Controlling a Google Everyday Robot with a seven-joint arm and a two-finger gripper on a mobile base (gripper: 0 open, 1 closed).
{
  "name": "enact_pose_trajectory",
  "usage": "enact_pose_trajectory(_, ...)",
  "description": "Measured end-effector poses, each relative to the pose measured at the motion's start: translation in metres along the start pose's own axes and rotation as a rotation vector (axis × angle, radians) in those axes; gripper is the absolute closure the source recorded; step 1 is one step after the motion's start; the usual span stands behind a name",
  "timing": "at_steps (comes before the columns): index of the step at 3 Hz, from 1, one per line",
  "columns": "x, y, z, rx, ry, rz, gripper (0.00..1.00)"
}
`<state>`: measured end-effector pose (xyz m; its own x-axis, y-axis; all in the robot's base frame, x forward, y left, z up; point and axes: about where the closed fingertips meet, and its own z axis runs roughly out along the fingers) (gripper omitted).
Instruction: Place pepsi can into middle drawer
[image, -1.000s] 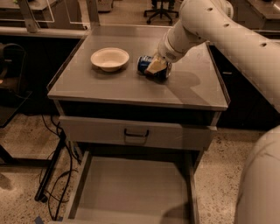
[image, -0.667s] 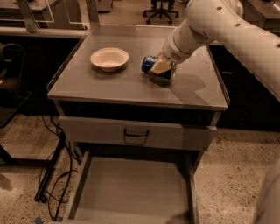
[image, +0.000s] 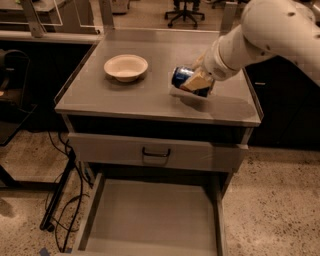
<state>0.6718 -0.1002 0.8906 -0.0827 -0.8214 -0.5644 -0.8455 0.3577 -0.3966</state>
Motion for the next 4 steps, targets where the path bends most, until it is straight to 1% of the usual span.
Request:
enact_pose_trajectory(1, 0.01, 0.06, -0.033, 0.044, -0.008, 0.013, 1.0)
enact_pose_trajectory(2, 0.01, 0.06, -0.033, 0.044, -0.008, 0.013, 1.0)
enact_pose_trajectory(3, 0.015, 0.082, -0.038, 0.016, -0.019, -0.018, 1.0)
enact_pose_trajectory(4, 0.03, 0.121, -0.053, -0.019, -0.054, -0.038, 1.0)
